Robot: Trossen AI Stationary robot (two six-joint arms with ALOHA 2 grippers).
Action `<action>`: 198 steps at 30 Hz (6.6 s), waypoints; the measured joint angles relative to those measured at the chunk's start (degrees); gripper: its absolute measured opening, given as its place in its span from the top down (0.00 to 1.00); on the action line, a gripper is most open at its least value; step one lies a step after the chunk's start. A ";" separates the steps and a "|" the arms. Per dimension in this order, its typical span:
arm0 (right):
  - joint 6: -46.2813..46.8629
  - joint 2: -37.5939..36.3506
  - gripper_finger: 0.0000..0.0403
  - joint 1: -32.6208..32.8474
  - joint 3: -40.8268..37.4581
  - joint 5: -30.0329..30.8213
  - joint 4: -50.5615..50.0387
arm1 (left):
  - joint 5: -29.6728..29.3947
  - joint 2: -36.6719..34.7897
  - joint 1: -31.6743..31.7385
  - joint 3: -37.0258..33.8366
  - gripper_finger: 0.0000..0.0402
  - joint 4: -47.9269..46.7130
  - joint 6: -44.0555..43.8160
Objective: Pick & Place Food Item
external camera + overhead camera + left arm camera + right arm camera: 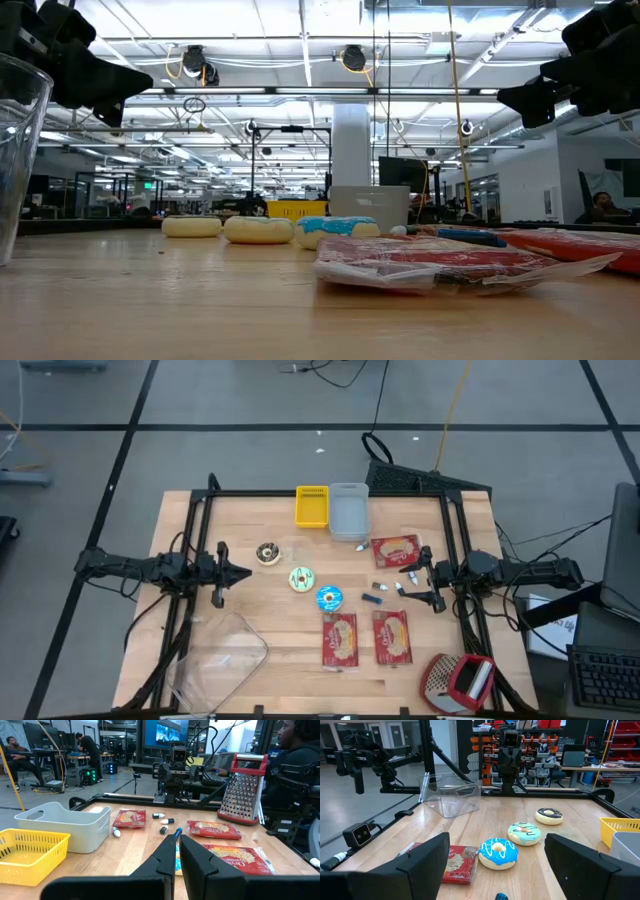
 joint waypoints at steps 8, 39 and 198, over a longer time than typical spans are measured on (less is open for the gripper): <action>0.00 -0.01 0.22 0.01 0.00 0.00 0.00 | -0.01 0.01 -0.01 -0.02 0.94 0.00 0.00; 0.00 -0.01 0.22 0.00 0.02 -0.01 0.00 | 0.01 -0.01 -0.01 0.00 0.94 0.00 0.00; 12.35 54.89 0.22 -13.27 15.55 34.18 21.23 | -0.01 0.00 0.00 -0.01 0.94 0.36 0.00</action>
